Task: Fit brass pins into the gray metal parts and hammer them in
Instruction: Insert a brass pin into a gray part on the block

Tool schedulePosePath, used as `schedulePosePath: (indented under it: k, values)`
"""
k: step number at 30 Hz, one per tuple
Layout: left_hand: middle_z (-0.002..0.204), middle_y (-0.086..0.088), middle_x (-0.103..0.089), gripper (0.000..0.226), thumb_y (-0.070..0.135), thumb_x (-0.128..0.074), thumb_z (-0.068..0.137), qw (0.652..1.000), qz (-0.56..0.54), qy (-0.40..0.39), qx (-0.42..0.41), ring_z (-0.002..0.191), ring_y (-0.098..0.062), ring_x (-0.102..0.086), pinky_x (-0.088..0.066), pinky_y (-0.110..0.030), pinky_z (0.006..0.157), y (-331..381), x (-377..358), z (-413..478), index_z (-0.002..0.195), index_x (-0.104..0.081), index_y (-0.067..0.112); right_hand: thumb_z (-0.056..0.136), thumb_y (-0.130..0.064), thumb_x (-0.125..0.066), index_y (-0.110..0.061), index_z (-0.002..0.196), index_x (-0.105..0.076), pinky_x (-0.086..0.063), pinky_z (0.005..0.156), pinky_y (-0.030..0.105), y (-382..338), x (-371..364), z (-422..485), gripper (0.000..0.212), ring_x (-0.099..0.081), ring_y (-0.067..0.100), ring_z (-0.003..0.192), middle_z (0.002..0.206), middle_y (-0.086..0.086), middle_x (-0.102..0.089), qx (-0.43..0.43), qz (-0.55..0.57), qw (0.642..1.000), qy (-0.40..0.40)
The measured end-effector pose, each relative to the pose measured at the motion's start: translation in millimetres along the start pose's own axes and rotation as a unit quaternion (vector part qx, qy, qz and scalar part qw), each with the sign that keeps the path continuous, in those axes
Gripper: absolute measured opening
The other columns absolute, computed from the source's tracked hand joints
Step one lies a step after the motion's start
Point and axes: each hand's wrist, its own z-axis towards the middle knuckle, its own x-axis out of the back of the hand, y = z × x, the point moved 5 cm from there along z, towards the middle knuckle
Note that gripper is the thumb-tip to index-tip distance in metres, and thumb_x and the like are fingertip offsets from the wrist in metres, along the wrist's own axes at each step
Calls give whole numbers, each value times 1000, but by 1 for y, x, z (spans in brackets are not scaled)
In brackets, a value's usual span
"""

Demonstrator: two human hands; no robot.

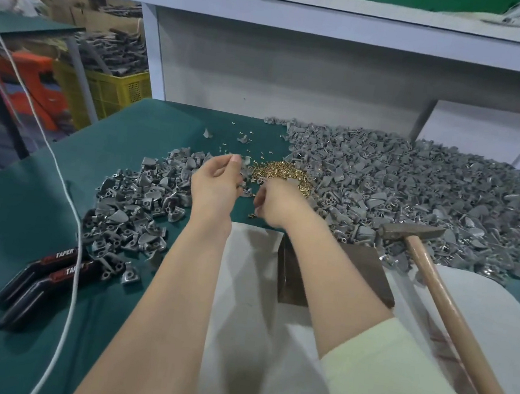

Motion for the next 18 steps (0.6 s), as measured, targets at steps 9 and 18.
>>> schedulePosePath:
  k: [9, 18]
  values:
    - [85, 0, -63, 8, 8, -59, 92, 1000, -19, -15, 13, 79, -8, -61, -49, -10, 64, -7, -7, -5, 100, -58, 6, 88, -7, -52, -5, 108, -56, -38, 66, 29, -7, -14, 10, 20, -45, 25, 72, 85, 9, -51, 2, -110, 994, -20]
    - [77, -1, -62, 2, 9, -61, 91, 999, -11, -18, 29, 67, -6, -58, -51, -13, 63, -7, -12, -12, 90, -62, 11, 96, -8, -43, -6, 112, -57, -43, 75, 20, -8, -14, 5, 21, -55, 32, 105, 117, 19, -58, 3, -23, 999, -26]
